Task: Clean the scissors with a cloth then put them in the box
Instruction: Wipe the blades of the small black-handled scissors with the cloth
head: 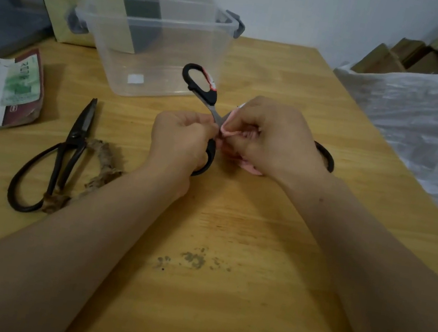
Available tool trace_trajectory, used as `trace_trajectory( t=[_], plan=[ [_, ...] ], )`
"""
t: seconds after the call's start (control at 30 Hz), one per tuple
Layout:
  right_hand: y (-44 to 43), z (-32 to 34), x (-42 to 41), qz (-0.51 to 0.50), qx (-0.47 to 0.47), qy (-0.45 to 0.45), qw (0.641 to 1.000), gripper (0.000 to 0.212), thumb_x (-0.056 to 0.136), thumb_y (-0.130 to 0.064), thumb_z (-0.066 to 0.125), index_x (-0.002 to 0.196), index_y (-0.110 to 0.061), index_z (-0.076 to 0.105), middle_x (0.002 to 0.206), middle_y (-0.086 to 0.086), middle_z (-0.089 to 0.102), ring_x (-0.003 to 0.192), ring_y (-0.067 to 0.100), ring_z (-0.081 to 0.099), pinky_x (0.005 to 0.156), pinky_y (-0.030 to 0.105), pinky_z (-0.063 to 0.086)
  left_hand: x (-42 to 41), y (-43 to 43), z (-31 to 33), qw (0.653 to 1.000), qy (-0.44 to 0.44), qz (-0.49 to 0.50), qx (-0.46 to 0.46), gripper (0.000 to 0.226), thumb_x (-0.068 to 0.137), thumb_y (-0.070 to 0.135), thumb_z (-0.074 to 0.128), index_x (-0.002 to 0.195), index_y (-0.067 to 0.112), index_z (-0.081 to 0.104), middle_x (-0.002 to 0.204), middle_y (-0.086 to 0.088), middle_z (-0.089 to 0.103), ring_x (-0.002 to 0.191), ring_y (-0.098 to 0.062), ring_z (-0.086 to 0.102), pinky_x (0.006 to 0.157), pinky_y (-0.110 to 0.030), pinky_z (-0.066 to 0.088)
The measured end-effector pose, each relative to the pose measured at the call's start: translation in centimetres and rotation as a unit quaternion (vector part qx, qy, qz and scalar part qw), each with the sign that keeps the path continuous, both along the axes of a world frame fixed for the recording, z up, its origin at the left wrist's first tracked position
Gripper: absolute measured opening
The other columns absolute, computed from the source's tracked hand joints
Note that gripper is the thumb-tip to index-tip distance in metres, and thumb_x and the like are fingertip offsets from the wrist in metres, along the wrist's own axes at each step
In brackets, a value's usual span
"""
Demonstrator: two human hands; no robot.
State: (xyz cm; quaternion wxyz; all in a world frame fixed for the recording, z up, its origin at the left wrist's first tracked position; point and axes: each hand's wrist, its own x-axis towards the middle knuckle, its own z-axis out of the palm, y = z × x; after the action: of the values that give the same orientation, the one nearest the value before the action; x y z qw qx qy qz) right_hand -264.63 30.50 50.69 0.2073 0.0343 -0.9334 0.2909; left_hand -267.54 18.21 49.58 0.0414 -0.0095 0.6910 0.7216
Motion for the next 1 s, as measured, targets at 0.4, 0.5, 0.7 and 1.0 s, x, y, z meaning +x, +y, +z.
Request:
trace_trajectory(
  t=[0.4,0.5,0.7,1.0],
  plan=[
    [-0.2,0.9,0.7,-0.019,-0.050,-0.063,0.997,0.025,0.080,-0.014,0.073,0.066,-0.033,0.063,0.075,-0.003,0.071,0.070,0.014,0.068,0.064,0.029,0.056,-0.3,-0.2,-0.4,0.999,0.029,-0.011,-0.019,0.017,0.086,0.006,0.064,0.069,0.007,0.066,0.059,-0.007,0.058,0.035,-0.004,0.043,0.035,-0.010,0.029],
    [-0.3,1.0,0.5,-0.011,-0.045,-0.097,0.994,0.032,0.077,-0.008,0.072,0.060,-0.033,0.061,0.076,0.002,0.072,0.072,0.022,0.069,0.065,0.035,0.058,-0.2,-0.2,-0.3,0.999,0.026,-0.011,-0.023,0.015,0.087,0.005,0.063,0.072,0.003,0.066,0.059,-0.008,0.057,0.032,-0.003,0.041,0.034,-0.009,0.028],
    [0.5,1.0,0.2,-0.048,0.037,-0.145,0.988,0.018,0.076,-0.016,0.075,0.064,-0.027,0.068,0.068,-0.004,0.069,0.071,0.011,0.066,0.065,0.026,0.055,-0.7,-0.7,0.1,0.998,0.052,0.011,-0.036,0.018,0.088,0.007,0.062,0.071,0.003,0.066,0.060,-0.009,0.058,0.032,-0.001,0.040,0.035,-0.008,0.028],
    [0.2,1.2,0.7,-0.006,-0.112,-0.136,0.984,0.021,0.077,-0.004,0.073,0.061,-0.017,0.068,0.066,0.009,0.070,0.056,0.017,0.063,0.055,0.028,0.054,-0.4,-0.7,-0.1,0.999,0.048,0.008,-0.008,0.022,0.086,0.004,0.063,0.064,0.006,0.065,0.060,-0.008,0.060,0.048,-0.005,0.052,0.037,-0.008,0.030]
  ],
)
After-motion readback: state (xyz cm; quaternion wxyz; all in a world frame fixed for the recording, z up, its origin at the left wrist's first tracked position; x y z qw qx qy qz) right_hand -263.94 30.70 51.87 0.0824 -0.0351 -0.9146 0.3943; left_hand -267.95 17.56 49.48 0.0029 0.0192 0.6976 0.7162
